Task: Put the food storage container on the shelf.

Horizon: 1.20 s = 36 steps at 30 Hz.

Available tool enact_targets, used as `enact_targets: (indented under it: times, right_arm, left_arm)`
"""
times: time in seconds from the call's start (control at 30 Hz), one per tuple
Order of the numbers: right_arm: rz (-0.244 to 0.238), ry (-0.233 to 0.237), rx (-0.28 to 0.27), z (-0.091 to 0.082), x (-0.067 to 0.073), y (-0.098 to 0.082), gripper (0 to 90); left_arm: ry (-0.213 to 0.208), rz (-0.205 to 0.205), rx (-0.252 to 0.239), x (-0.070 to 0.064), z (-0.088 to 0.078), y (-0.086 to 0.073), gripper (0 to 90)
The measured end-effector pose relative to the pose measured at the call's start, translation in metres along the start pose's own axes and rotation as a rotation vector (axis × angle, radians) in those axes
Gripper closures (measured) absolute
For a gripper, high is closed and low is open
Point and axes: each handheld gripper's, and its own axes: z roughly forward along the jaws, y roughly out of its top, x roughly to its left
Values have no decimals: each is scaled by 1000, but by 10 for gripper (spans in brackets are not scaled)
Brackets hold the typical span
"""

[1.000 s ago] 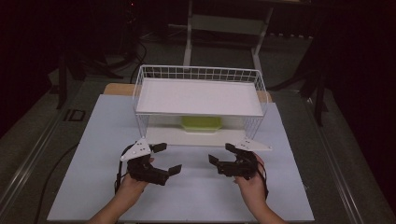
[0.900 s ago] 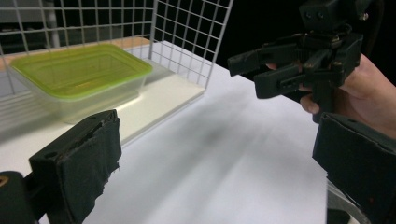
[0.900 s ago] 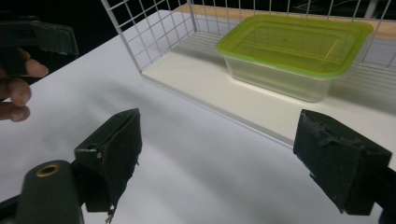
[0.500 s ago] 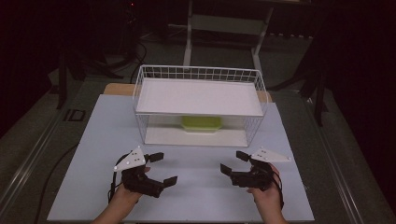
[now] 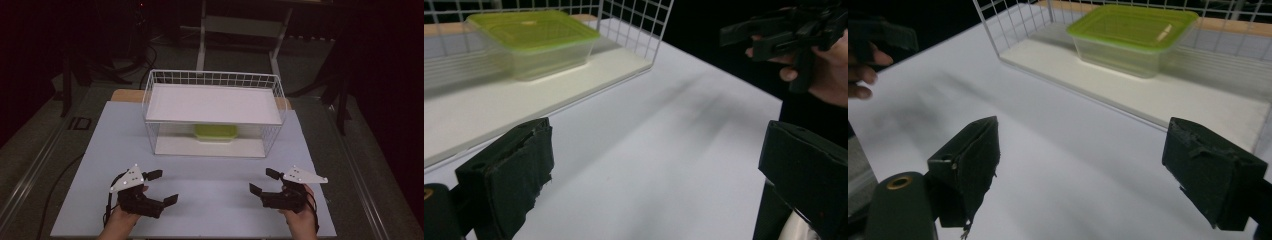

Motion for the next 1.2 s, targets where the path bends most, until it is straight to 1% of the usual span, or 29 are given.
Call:
enact_targets:
  times: [0.07,0.13,0.17,0.27,0.33,0.43,0.53,0.6,0.67,0.7,0.73,0.8,0.87,0.9,0.97,1.0,1.1,1.13,1.2]
  right_arm:
    - [-7,-8,17,-1,-2,-3,154]
    - [-2,-11,28,-2,-6,-7,154]
    - [-12,-12,34,-2,-7,-9,154]
    - [-33,-5,44,-2,-9,-13,154]
    - [-37,17,45,-3,-10,-16,154]
    - [-58,22,46,-3,-13,-20,155]
    - [-60,25,57,0,-17,-26,154]
    - [-80,13,67,3,-19,-29,155]
    - [-75,16,84,6,-21,-32,155]
    - [-66,18,90,7,-23,-34,155]
    - [-52,30,96,9,-23,-35,155]
    - [-60,28,117,12,-22,-37,155]
    - [-59,47,118,13,-22,-38,155]
    - [-59,47,118,13,-22,-38,155]
    - [-62,35,112,12,-23,-38,154]
    - [-61,25,117,11,-24,-39,155]
    - [-25,24,114,9,-29,-40,154]
    - [-22,13,117,9,-30,-40,155]
    - [-13,13,114,9,-31,-40,155]
  left_arm:
    - [6,7,6,1,-2,-3,20]
    - [12,0,10,1,-4,-7,20]
    - [21,0,13,1,-5,-10,20]
    - [32,-6,21,2,-7,-16,20]
    - [30,-18,18,4,-8,-19,20]
    - [37,-20,9,6,-10,-21,20]
    - [44,-18,6,8,-10,-23,20]
    - [44,-15,18,8,-8,-24,20]
    - [48,-3,27,8,-6,-26,20]
    - [49,-7,28,8,-5,-26,20]
    - [48,-13,30,9,-4,-26,20]
    - [48,-22,18,10,-2,-26,20]
    - [51,-15,13,9,-1,-25,20]
    - [51,-15,13,9,-1,-25,20]
    - [50,-2,12,8,-1,-24,20]
    - [48,-3,14,8,-1,-24,20]
    - [52,-16,20,10,0,-26,20]
    - [53,-18,21,10,0,-27,20]
    - [53,-22,22,11,1,-27,20]
